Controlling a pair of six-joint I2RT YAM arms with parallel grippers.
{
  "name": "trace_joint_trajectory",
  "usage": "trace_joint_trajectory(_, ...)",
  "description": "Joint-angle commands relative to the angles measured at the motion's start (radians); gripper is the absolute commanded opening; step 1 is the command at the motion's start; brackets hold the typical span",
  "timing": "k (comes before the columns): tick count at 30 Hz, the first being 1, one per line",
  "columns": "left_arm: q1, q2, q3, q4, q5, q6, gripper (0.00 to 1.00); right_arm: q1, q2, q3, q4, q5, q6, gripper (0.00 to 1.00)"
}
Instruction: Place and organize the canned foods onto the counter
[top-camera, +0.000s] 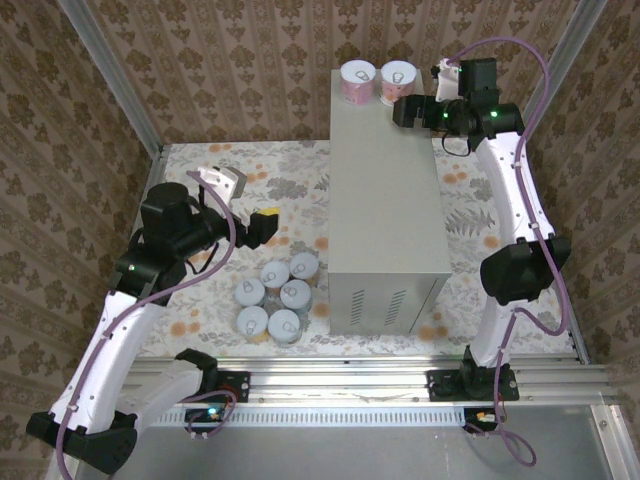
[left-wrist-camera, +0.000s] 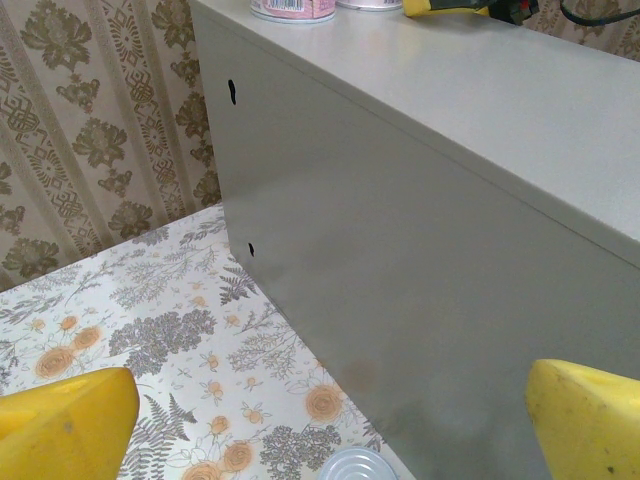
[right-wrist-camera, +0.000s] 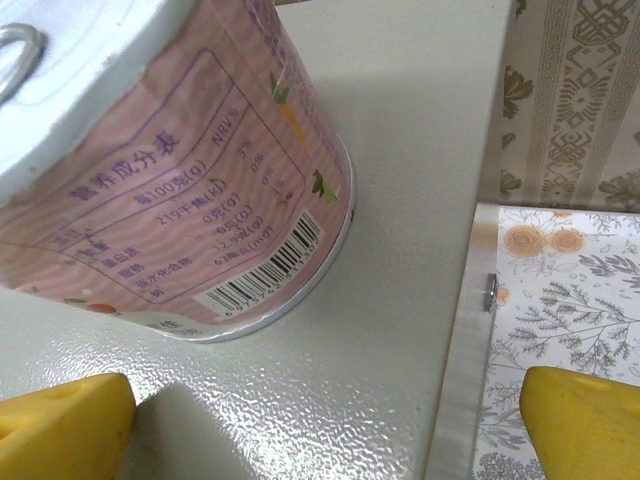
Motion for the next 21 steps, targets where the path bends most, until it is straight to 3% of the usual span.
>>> trace_joint_trajectory(1,0.004,-0.011,-0.007,0.020,0.006,0.001,1.00,-0.001,0.039,0.024,-0.043,0.019,0.004,1.00)
trace_joint_trajectory(21,0.006,-0.012,-0.007,0.024,0.006,0.004,1.00,-0.001,0.097,0.104,-0.081,0.019,0.003,1.00)
